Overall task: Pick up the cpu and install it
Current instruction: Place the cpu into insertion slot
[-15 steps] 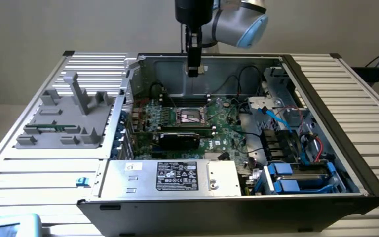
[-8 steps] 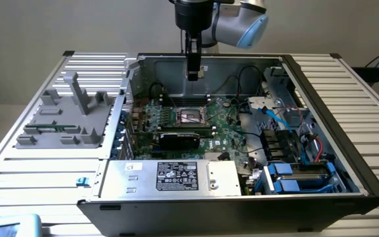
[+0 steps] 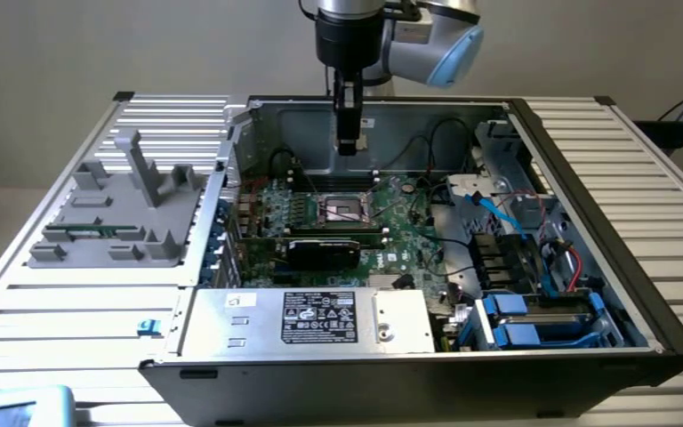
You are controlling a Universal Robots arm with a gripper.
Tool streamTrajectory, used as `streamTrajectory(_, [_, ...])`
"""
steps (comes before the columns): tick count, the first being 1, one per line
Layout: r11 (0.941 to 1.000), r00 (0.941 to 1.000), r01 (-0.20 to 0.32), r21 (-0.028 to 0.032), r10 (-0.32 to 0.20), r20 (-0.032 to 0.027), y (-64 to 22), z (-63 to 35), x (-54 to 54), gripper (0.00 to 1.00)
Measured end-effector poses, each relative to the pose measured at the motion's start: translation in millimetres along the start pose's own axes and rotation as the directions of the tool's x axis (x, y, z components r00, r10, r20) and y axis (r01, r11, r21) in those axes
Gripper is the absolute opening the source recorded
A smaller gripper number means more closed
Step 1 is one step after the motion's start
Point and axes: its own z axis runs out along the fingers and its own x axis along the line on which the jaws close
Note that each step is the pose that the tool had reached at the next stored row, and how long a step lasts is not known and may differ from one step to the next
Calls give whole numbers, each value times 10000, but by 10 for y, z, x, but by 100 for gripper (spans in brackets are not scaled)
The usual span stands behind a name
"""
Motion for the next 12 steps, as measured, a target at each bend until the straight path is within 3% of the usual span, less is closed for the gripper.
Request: streamTrajectory(12, [9997, 9997, -257, -11, 257, 8, -4, 216, -44, 55])
